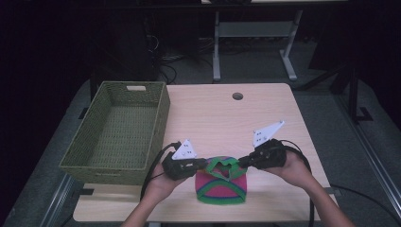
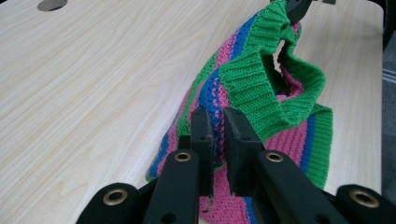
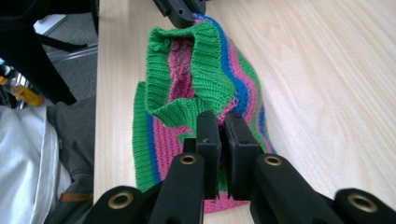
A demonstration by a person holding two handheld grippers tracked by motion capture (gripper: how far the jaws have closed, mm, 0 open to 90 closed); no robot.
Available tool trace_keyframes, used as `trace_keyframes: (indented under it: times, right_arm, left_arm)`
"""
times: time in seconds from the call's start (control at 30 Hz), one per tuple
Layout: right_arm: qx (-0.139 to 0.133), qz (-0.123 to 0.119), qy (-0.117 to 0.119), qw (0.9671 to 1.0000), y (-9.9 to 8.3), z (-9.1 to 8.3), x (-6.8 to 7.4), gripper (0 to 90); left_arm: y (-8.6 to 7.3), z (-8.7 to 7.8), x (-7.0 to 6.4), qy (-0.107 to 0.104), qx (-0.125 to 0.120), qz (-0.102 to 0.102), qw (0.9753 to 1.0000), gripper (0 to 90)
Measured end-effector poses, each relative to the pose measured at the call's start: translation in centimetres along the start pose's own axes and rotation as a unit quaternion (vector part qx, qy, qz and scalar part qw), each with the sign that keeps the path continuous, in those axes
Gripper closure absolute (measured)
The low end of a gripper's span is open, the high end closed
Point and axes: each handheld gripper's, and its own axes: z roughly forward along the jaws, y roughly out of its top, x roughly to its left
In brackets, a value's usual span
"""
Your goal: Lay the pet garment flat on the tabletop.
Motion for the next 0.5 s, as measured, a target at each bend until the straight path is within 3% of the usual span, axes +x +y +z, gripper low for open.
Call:
trace_keyframes:
  times: [0.5]
  right_arm:
    - [-0.003,0.038,-0.009,0.9992,0.2,0.0,-2.5,84.9]
  left_arm:
    - [0.6,1.6,1.2,0.013,0.008,-0.019,0.9997,82.7]
